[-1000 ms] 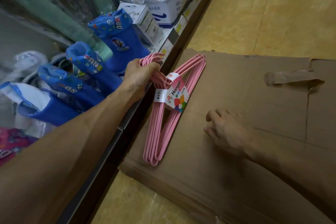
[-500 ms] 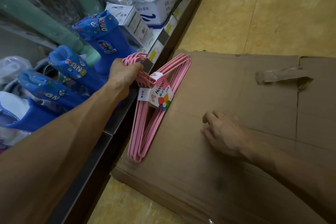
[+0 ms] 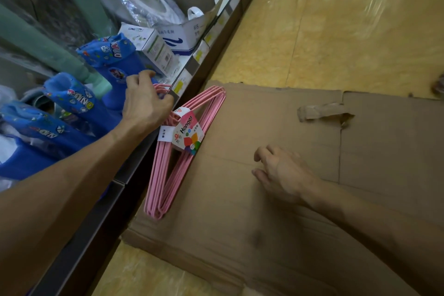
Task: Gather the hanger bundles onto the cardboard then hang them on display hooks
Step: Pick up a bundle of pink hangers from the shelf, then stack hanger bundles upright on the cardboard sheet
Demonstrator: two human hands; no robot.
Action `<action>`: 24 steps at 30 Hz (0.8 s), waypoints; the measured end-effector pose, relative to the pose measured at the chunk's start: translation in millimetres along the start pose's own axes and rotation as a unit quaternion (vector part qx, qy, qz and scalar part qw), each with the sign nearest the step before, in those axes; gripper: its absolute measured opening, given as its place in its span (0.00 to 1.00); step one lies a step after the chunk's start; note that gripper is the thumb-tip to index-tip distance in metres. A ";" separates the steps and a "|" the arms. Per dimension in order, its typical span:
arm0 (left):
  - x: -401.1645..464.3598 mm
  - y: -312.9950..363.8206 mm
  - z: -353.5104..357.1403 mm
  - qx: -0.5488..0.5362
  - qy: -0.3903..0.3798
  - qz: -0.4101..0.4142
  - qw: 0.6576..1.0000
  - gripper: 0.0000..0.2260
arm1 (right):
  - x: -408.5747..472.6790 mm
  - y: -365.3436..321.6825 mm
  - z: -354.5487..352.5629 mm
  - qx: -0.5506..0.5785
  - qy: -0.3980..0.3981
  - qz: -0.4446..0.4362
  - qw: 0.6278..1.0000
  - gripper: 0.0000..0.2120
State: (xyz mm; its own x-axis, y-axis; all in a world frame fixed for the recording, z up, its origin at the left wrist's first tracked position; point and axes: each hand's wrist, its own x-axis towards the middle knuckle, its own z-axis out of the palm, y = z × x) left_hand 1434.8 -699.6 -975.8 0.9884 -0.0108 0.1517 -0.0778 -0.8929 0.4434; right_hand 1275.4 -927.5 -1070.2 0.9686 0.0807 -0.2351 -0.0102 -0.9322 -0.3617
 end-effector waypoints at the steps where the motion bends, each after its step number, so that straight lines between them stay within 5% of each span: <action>1: -5.0 5.4 -1.9 0.003 -0.002 0.020 1.000 0.28 | -5.7 2.9 -3.3 -0.003 0.007 -0.001 1.000 0.16; 9: -55.1 73.4 5.6 -0.121 -0.071 0.125 0.982 0.17 | -49.6 26.9 -41.7 -0.020 0.064 0.021 0.998 0.16; 24: -124.5 220.2 53.6 -0.282 -0.243 0.255 0.892 0.07 | -176.5 118.6 -96.3 -0.061 0.162 0.134 0.976 0.14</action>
State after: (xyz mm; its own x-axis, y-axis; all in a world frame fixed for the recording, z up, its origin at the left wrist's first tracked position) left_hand 1301.7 -919.1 -944.4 0.7342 -0.6682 0.1204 -0.4521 -0.3489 0.8209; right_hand 1127.1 -1086.2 -984.7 0.9629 -0.2698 -0.0019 -0.2641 -0.9410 -0.2118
